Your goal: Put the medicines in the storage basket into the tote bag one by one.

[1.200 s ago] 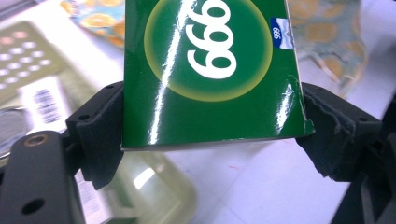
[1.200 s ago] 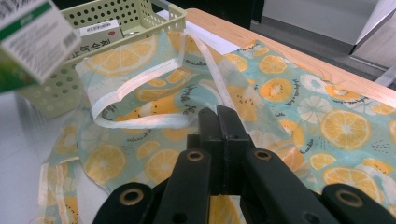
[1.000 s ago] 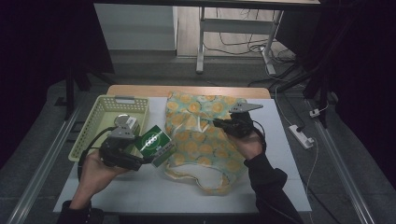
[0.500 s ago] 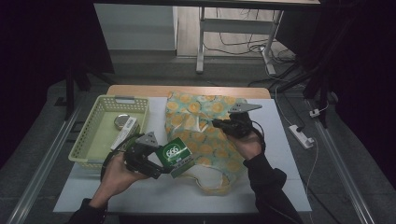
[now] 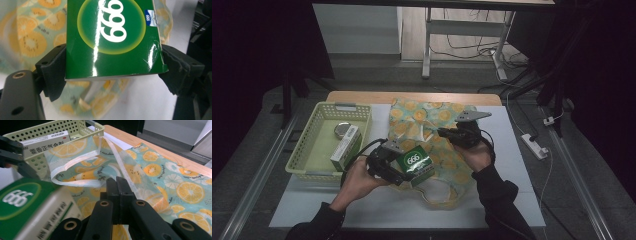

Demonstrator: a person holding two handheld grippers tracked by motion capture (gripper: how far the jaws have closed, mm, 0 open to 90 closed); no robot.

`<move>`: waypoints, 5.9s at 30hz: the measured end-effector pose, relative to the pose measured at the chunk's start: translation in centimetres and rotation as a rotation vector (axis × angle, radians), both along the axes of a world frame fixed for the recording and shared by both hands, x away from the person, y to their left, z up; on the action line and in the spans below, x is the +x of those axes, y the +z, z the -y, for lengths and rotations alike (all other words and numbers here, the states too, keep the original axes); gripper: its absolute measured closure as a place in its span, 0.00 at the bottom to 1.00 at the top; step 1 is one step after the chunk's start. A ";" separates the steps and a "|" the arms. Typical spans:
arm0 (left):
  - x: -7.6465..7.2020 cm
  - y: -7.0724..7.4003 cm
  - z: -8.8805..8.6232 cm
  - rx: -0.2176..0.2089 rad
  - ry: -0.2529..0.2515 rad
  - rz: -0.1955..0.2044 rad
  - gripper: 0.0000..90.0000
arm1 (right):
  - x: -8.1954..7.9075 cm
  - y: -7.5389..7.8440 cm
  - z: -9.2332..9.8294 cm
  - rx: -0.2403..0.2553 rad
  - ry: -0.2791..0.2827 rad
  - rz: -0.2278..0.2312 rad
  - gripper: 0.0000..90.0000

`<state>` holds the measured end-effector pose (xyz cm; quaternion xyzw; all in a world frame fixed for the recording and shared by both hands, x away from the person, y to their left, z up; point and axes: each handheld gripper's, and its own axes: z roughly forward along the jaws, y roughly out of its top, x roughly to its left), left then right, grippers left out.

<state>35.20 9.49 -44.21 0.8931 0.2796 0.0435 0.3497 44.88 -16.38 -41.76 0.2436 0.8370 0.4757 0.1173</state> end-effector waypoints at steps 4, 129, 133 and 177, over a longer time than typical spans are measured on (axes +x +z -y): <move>1.0 -0.1 1.2 0.014 -0.009 0.008 0.19 | 0.0 0.0 0.0 0.000 0.000 0.000 1.00; 1.5 0.0 -8.9 -0.167 0.293 0.072 0.00 | -0.2 -0.5 -0.4 -0.020 0.007 -0.009 1.00; 0.7 0.2 -9.9 -0.148 0.324 0.086 0.00 | -0.2 -0.6 -0.5 -0.022 0.009 -0.009 1.00; -1.7 -3.2 -16.4 0.110 0.667 -0.062 0.43 | -0.2 -0.5 -0.4 -0.021 0.007 -0.005 1.00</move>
